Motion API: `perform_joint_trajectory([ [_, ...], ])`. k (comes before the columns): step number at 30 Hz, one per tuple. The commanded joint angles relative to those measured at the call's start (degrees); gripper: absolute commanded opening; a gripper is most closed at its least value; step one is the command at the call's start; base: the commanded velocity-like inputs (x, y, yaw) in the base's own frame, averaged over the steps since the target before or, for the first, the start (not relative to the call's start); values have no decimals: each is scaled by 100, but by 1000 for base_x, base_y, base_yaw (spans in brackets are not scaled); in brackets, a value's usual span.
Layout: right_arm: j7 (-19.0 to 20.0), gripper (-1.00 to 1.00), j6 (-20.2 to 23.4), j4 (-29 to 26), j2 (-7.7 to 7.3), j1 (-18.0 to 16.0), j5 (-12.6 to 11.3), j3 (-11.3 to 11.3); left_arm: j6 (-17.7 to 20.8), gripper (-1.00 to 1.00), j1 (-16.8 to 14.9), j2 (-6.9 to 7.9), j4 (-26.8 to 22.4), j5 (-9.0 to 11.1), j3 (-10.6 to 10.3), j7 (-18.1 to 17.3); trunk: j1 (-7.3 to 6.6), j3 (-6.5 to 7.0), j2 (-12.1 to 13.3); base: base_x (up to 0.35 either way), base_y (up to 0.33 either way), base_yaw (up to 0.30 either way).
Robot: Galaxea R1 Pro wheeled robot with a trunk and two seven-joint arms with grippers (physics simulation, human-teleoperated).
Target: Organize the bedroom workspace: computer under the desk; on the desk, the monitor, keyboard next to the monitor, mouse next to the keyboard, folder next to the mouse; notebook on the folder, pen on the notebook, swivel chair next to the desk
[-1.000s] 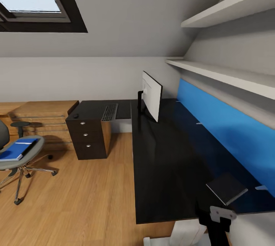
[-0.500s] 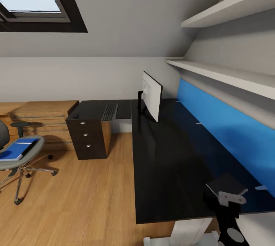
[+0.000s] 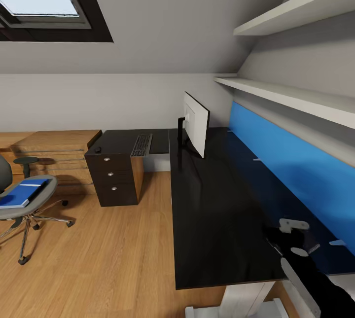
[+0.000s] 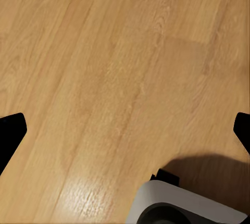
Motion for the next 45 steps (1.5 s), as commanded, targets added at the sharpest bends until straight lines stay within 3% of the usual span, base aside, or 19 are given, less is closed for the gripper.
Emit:
perform_joint_trajectory([
  [1, 16, 100, 10, 245, -3, -183, -44, 20, -15, 100, 4, 1, -17, 16, -49, 48, 0, -6, -5, 0, 0, 0],
  [5, 354, 100, -140, 1260, 29, -797, -39, 13, -41, 100, 4, -21, -17, 5, -56, 48, 0, -6, -5, 0, 0, 0],
  [10, 1046, 100, -855, 3035, 85, -1706, 2, 29, -56, 100, 4, -42, -17, -2, -65, 48, 0, -6, -5, 1, -33, 0],
  [16, 1237, 100, -1357, 3832, 104, -2033, 213, 33, -58, 100, 4, -46, -17, -4, -73, 48, 0, -6, -5, 49, -211, 0],
  [21, 1267, 100, -1463, 3984, 144, -2088, 257, 47, -52, 100, 4, -46, -17, -3, -75, 48, 0, -6, -5, 84, -291, 0],
  [23, 1280, 100, -1482, 3982, 252, -2097, 265, 40, -51, 100, 4, -38, -17, 10, -60, 57, 0, -6, -5, 47, -200, 0],
  [27, 1290, 100, -1488, 3974, 325, -2102, 270, 24, -46, 100, 4, -36, -17, 23, -52, 59, 0, -6, -5, 19, -83, 0],
  [45, 1293, 100, -1468, 4031, 334, -2103, 282, 31, -47, 100, 4, -29, -17, 28, -42, 67, 0, -6, -5, 129, -160, 0],
])
